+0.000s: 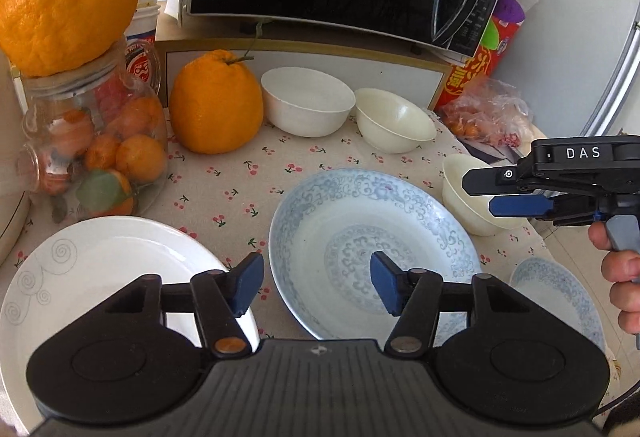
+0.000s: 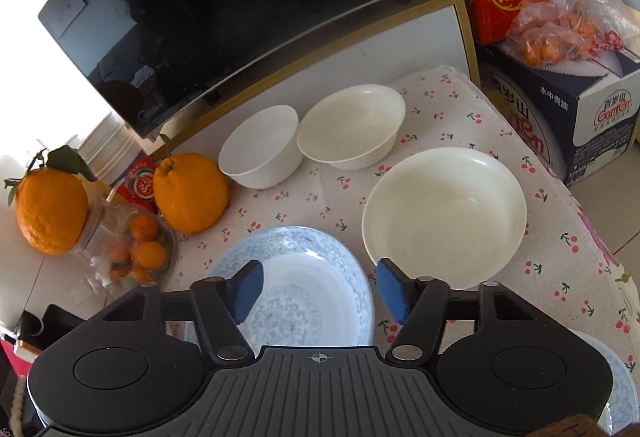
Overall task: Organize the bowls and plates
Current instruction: 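Close both grippers on the rim of the blue-patterned plate and lift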
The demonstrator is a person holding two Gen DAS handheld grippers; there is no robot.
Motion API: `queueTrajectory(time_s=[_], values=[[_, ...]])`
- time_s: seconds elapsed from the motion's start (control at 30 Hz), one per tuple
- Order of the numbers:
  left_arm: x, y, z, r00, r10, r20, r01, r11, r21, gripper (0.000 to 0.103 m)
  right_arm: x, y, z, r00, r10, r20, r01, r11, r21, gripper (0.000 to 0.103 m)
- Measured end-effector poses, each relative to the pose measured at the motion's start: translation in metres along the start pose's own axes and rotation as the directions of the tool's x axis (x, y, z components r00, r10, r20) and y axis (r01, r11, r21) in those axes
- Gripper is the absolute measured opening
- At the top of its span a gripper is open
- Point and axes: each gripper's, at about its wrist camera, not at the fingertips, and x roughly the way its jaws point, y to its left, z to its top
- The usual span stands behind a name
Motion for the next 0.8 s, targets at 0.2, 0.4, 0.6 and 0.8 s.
queueTrajectory(time_s=[0.2,0.4,0.6,0.8], values=[[0.009,0.007,-0.002,1.000,0.007,0.009,-0.007,1.000,-0.028,0.038,0.015,-0.012,0.003,0.999,-0.020,-0.024,0.022,0.999,0.050,0.033],[0.014,0.012,-0.002,0.999,0.034,-0.002,-0.034,0.999,-0.034,0.024,0.024,-0.006,0.000,0.997,-0.049,-0.055,0.049,0.999,-0.005,0.035],[0.019,0.015,-0.004,0.999,0.048,-0.017,-0.048,0.998,-0.039,0.013,0.028,-0.012,0.000,0.995,-0.054,-0.079,0.054,0.999,-0.004,0.037],[0.019,0.013,-0.004,0.997,0.075,-0.020,-0.076,0.997,-0.028,0.007,0.034,-0.010,0.000,0.992,-0.091,-0.090,0.088,0.995,-0.035,0.038]])
